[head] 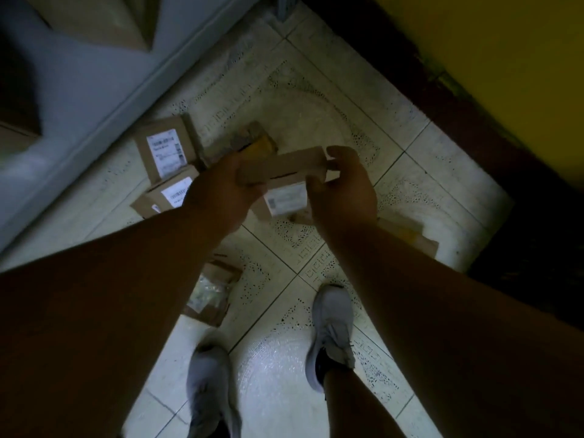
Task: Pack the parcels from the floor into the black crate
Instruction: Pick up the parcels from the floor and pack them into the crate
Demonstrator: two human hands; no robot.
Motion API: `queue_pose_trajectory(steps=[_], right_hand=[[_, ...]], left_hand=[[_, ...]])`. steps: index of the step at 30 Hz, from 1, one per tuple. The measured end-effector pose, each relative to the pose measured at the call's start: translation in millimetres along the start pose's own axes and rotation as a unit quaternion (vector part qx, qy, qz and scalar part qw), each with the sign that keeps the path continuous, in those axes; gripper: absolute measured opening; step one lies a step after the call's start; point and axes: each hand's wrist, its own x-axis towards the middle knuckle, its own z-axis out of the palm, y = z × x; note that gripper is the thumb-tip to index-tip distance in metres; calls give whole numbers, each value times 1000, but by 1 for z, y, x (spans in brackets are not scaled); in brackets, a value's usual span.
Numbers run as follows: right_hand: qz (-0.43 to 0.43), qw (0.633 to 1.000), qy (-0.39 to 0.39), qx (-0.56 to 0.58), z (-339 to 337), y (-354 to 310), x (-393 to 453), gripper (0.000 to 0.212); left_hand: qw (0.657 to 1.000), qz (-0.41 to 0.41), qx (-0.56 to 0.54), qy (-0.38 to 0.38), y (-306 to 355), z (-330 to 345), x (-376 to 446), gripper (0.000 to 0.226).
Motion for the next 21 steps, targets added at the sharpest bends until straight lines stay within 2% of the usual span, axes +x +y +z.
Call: queue_pose_trajectory(steps=[3, 5, 7, 9, 11, 14, 18, 21], right_hand=[[-5, 1000, -5, 0, -20, -44, -24, 45], [-3, 1000, 3, -9, -25, -67, -47, 48], [25, 999, -5, -25, -22, -89, -76, 56], [60, 998, -3, -26, -14, -105, -105, 67], [102, 995, -1, 20, -7, -120, -132, 66], [148, 986, -11, 71, 4, -130, -165, 63], [162, 985, -21, 63, 6, -138, -191, 53], [150, 988, -19, 27, 7, -136, -196, 46]], left_hand=[[998, -46, -31, -12, 8, -45, -33, 42], [990, -73, -120, -12, 8, -73, -59, 31], [976, -90, -198, 5, 7, -100, -86, 18], [963, -114, -244, 23, 3, -125, -110, 17], [950, -129, -283, 30, -4, -145, -132, 19], [947, -130, -292, 41, -24, -168, -164, 21], [945, -127, -302, 19, -47, -181, -212, 16], [945, -146, -293, 16, -60, -179, -238, 20]])
